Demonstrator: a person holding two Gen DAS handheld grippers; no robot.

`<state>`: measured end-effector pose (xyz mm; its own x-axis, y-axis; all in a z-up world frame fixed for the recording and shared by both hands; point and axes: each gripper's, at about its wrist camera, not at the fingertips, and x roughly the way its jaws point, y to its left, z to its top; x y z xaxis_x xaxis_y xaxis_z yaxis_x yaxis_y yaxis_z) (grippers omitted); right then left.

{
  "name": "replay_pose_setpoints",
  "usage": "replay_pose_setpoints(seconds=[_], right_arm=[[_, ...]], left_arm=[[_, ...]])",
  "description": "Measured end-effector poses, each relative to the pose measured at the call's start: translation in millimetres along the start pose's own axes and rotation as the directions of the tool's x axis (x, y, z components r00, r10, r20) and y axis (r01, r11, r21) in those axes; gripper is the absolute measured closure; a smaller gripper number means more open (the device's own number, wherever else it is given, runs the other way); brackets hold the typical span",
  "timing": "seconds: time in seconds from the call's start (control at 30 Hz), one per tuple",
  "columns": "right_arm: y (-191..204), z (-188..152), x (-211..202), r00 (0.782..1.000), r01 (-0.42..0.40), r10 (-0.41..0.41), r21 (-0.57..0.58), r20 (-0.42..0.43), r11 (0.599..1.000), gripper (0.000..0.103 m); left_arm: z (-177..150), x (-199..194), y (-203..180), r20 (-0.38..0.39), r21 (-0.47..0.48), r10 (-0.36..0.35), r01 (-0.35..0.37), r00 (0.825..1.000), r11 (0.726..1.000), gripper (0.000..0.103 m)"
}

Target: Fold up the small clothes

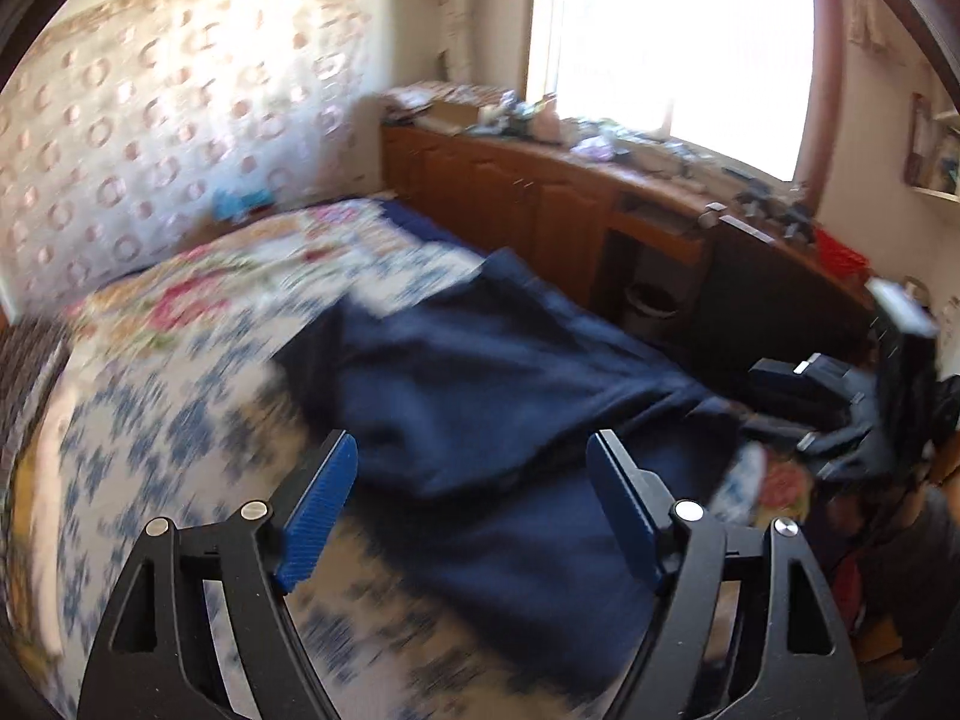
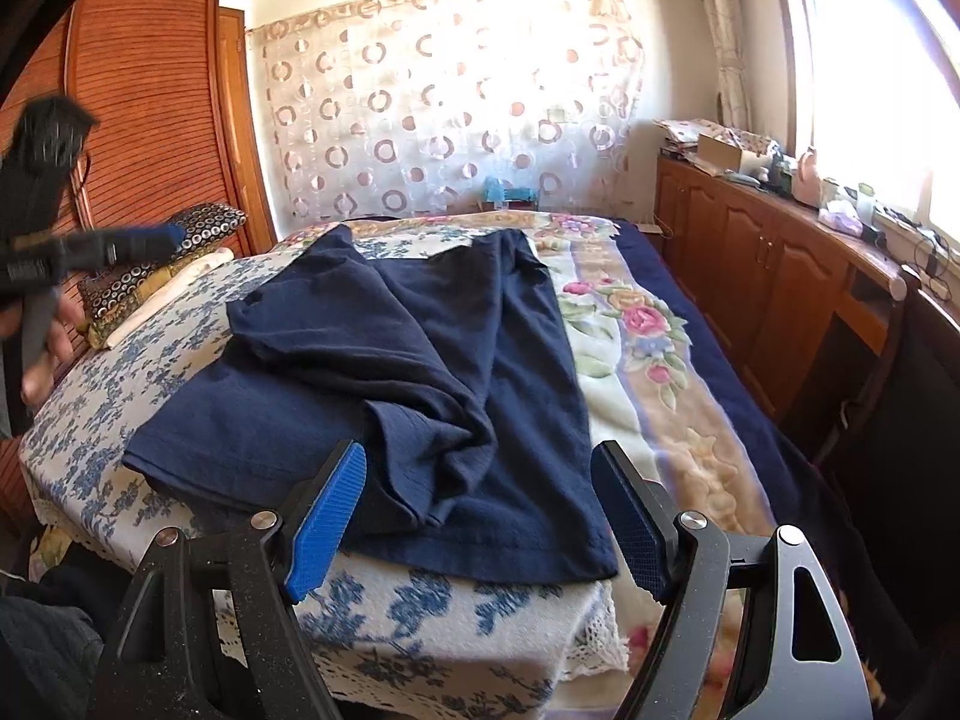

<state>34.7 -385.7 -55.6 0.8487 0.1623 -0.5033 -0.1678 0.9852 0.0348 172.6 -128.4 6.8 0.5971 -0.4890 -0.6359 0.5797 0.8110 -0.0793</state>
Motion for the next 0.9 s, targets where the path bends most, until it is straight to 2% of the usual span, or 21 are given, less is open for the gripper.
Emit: replay_pose_setpoints(seconds=[0.13,0.27,0.5,0.57,0.67,0.77,0.9], right_arm=[[13,14,10,1.000,-0.028,0.028,-0.037,-0.003,0.999,0.023],[29,33,28,0.997,-0.076,0.075,-0.077,-0.019,0.994,0.023],[66,64,65,0.985,-0.166,0.155,-0.169,-0.080,0.971,0.023],[88,73,87,0.975,-0.202,0.171,-0.236,-0.144,0.950,0.023],[104,80,111,0.963,-0.230,0.171,-0.299,-0.210,0.926,0.024],[117,85,135,0.960,-0.209,0.120,-0.368,-0.251,0.906,0.028],[123,94,161,0.947,-0.224,0.111,-0.373,-0.300,0.901,0.035]], left_arm=[[-31,3,30,-0.043,-0.061,0.060,-0.062,0.997,0.996,0.023],[-50,1,49,-0.059,-0.114,0.079,-0.086,0.995,0.990,0.023],[-64,-21,65,-0.006,-0.178,0.083,-0.082,0.997,0.981,0.023],[-68,-26,67,0.006,-0.189,0.091,-0.088,0.996,0.978,0.023],[-71,-30,69,0.018,-0.199,0.093,-0.087,0.996,0.976,0.023],[-73,-33,69,0.026,-0.199,0.095,-0.088,0.995,0.976,0.023],[-74,-33,69,0.028,-0.196,0.095,-0.087,0.995,0.977,0.023]])
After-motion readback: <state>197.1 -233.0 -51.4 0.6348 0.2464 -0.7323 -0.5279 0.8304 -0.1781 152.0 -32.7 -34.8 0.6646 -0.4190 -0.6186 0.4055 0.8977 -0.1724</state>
